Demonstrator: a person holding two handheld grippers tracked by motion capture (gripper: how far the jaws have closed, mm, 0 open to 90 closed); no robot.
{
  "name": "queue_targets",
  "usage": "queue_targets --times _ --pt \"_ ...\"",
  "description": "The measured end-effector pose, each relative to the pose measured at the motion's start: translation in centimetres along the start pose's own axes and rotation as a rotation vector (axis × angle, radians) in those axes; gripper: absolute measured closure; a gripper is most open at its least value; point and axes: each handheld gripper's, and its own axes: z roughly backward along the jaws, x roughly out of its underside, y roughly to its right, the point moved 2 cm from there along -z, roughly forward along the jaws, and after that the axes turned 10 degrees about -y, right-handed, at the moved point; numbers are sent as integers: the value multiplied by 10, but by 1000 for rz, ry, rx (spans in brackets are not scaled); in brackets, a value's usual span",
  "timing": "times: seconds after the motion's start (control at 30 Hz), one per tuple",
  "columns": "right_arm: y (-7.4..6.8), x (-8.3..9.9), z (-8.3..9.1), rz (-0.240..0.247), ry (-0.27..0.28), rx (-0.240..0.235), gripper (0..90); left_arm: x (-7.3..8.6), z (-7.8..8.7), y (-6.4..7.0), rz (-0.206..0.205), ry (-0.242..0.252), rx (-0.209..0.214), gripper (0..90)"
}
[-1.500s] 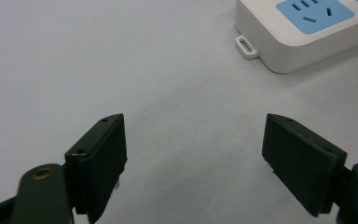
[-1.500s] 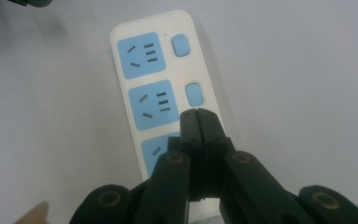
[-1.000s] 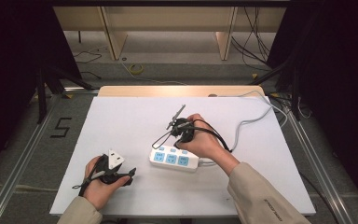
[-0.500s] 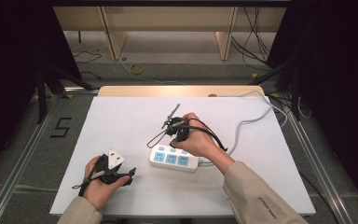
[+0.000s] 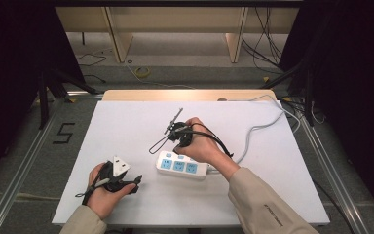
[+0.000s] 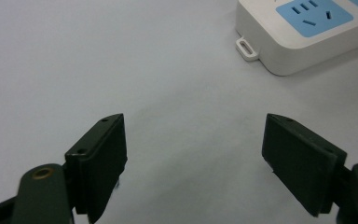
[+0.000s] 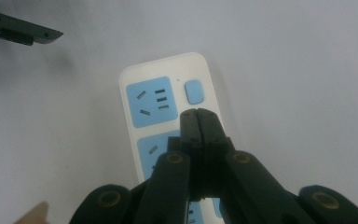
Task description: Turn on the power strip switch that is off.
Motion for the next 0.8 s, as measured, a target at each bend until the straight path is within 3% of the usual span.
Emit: queue_targets --times 0.8 --pt "1 -15 -17 -28 -17 -18 900 0 1 0 -1 0 0 219"
